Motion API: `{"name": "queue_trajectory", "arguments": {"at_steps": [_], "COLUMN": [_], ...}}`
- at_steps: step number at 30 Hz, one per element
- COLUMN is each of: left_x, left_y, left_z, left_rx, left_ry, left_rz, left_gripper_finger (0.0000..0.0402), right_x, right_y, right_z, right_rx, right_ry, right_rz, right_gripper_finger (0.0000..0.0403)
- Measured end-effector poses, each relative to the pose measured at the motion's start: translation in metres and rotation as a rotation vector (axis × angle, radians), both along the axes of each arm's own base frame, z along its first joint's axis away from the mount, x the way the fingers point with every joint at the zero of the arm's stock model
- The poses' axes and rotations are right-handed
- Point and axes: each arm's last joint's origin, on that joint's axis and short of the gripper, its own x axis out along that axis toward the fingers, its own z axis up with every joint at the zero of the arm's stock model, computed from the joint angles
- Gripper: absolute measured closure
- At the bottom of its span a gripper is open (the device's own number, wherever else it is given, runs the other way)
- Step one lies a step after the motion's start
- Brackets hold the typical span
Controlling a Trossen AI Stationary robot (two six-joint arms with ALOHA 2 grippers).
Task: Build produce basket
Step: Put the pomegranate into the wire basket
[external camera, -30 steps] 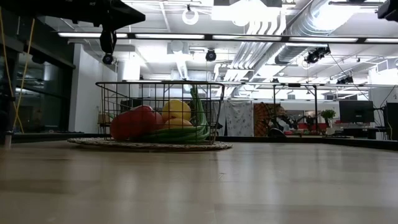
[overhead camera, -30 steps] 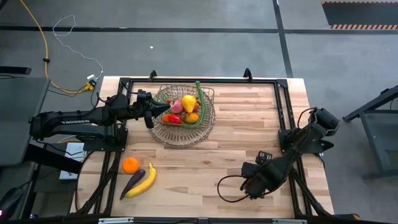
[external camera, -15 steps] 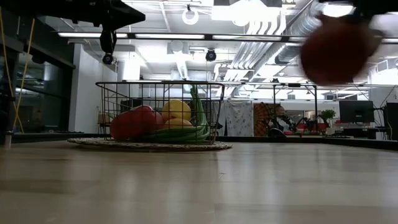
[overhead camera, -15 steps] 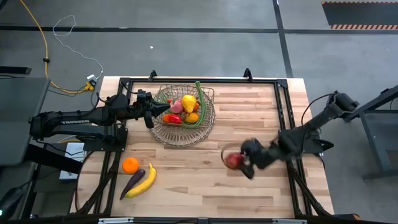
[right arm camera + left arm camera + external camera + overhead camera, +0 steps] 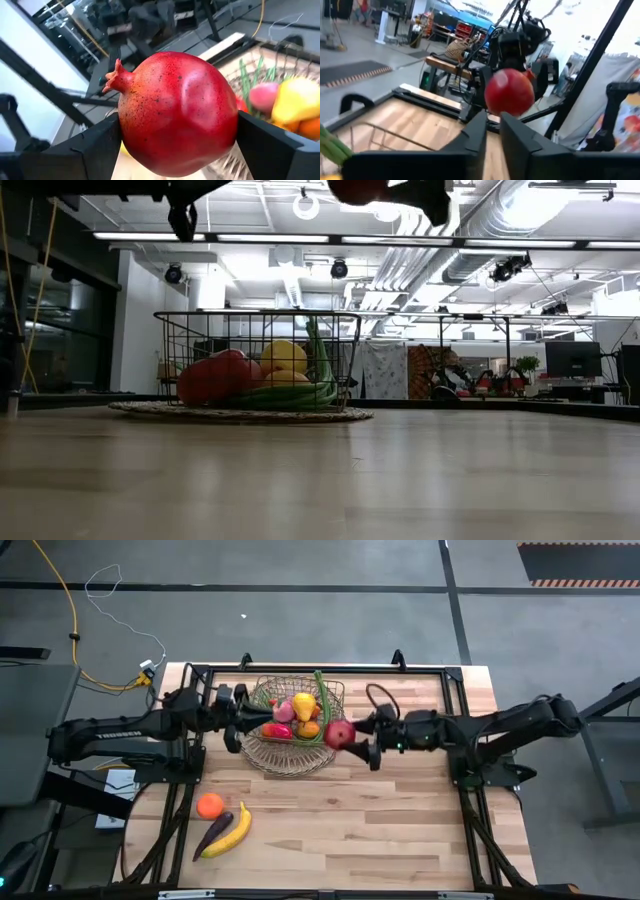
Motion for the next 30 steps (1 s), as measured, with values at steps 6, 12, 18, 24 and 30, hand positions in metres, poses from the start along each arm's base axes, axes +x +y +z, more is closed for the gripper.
{"name": "queue_trajectory", "arguments": {"at_steps": [6,12,18,24,30], "left_x": [-0.001,0.001,0.009,0.027,0.058], "left_y": [0.000,0.001,0.003,0.000,-0.003], "left_z": [0.022,0.036,0.043,0.044,0.038], "left_rx": [0.095,0.123,0.117,0.127,0.270], "left_ry": [0.024,0.021,0.039,0.090,0.190], "left_rz": [0.011,0.016,0.012,-0.036,-0.004], "left_gripper_finger": [0.0249,0.0132,0.0048,0.0011,0.0009], "right_x": [0.001,0.002,0.002,0.003,0.007], "right_y": [-0.015,-0.024,-0.027,-0.026,-0.026], "right_z": [0.020,0.023,0.023,0.023,0.023], "right_rx": [-0.014,0.012,0.024,0.039,0.077], "right_ry": [0.014,0.011,0.012,0.009,-0.012], "right_rz": [-0.050,-0.087,-0.043,-0.027,-0.032], "right_gripper_finger": [0.0075,0.0075,0.0075,0.0075,0.0075]}}
